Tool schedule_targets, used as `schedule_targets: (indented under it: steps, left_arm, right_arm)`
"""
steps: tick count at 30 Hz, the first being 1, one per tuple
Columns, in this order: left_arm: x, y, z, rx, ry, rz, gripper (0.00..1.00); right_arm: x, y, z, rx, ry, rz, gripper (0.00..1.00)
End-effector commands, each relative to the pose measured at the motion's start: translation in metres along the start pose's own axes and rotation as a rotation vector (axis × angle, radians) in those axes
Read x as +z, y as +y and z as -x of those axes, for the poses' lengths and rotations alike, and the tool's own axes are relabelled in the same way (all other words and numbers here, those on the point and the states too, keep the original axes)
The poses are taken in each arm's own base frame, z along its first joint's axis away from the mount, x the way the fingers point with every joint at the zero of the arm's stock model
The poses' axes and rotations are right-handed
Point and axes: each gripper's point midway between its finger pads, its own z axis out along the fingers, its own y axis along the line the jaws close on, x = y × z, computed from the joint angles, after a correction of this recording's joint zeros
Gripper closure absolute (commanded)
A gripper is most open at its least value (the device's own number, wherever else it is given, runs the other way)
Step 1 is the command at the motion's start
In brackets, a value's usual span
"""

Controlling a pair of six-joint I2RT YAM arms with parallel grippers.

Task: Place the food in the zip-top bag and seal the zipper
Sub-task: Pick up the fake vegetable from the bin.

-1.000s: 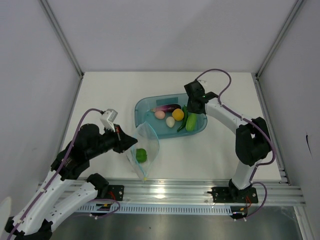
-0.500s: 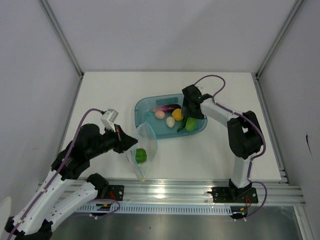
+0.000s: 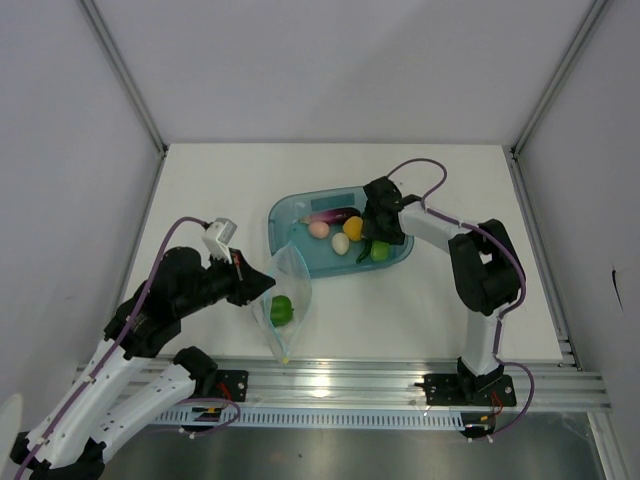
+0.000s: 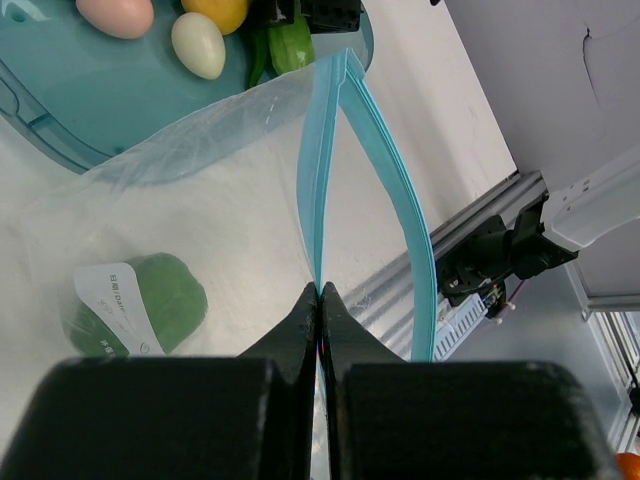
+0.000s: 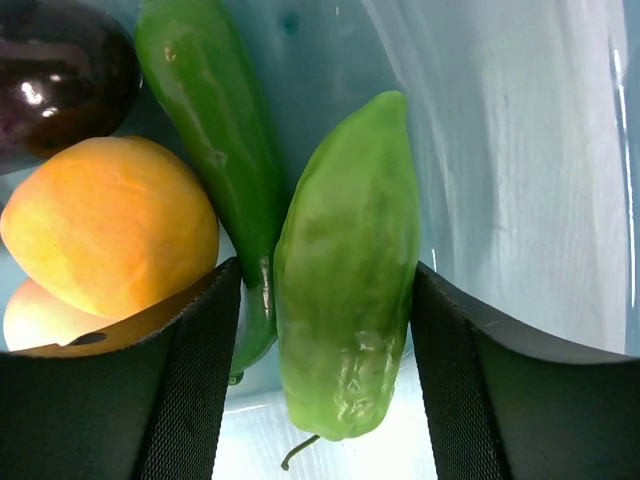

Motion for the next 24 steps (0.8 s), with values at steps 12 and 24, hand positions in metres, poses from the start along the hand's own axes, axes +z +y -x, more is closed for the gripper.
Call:
schedule_targets:
  steps: [12,24]
  left_arm:
    - [0.003,-0.004,0.0,-0.029,0.016,-0.018,0.99]
    - [0.009,-0.005,-0.002,-0.054,0.034,-0.025,0.99]
  right_arm:
    - [-0.044,0.006,0.037,-0.012,-0.135,0.069,0.84]
    - [-0.121,0.028,0.057,-0.044,-0.277,0.219,1.0]
